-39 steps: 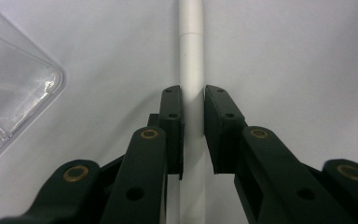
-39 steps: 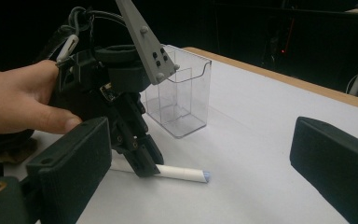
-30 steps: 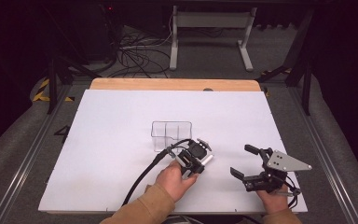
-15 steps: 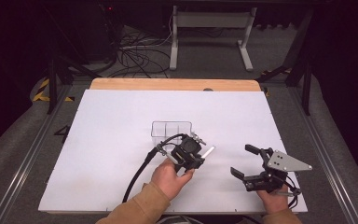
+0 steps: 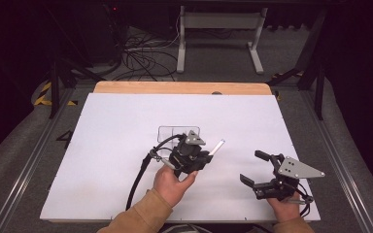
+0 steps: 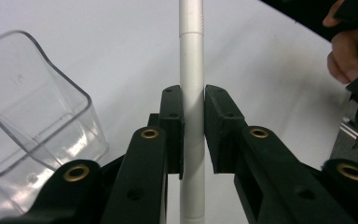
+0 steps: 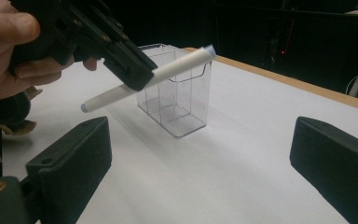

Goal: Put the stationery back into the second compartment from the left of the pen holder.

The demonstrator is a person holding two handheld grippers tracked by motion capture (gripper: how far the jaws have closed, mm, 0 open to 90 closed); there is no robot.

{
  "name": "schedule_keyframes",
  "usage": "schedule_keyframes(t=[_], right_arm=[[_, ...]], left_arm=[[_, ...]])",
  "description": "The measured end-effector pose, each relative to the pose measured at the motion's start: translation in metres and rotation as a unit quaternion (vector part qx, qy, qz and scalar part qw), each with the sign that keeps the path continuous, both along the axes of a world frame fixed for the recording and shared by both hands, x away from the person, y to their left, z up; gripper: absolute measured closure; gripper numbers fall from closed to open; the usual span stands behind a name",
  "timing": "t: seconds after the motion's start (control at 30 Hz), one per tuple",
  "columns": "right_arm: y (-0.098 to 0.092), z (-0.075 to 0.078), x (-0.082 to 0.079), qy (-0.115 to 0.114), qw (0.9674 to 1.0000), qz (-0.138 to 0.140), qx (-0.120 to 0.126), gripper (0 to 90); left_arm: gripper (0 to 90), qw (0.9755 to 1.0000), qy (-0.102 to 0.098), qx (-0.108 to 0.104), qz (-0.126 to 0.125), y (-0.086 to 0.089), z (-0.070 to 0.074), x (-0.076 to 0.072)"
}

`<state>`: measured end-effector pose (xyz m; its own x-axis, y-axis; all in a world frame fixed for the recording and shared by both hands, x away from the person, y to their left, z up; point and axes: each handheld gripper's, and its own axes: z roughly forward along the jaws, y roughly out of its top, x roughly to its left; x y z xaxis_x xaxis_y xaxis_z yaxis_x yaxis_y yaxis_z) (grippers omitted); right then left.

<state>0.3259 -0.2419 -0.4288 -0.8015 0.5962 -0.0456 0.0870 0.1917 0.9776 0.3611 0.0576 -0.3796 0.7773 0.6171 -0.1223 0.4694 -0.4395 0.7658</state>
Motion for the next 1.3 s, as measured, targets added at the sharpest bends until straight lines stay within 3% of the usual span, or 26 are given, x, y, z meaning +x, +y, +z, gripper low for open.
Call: schedule_keyframes(t=[0.2,0.43,0.6,0.77,1.3], right_arm=[[0.001,0.000,0.000,0.000,1.0000,0.003,0.000,5.7],[0.002,-0.001,0.000,0.001,1.0000,0.006,-0.003,5.8],[0.002,-0.002,0.000,0.002,0.9999,0.009,-0.005,5.8],[0.003,-0.002,0.000,0.003,0.9999,0.010,-0.005,5.8],[0.004,-0.003,0.001,0.003,0.9999,0.014,-0.005,5.8]], left_arm=[[78.7,0.9985,-0.026,-0.047,0.004,0.013,0.007,-0.003],[78.7,0.9936,-0.069,-0.089,-0.008,0.027,0.014,-0.006],[78.7,0.9896,-0.098,-0.105,-0.010,0.036,0.019,-0.006],[78.7,0.9861,-0.105,-0.128,-0.010,0.041,0.020,-0.003],[78.7,0.9748,-0.148,-0.167,-0.003,0.056,0.020,0.012]])
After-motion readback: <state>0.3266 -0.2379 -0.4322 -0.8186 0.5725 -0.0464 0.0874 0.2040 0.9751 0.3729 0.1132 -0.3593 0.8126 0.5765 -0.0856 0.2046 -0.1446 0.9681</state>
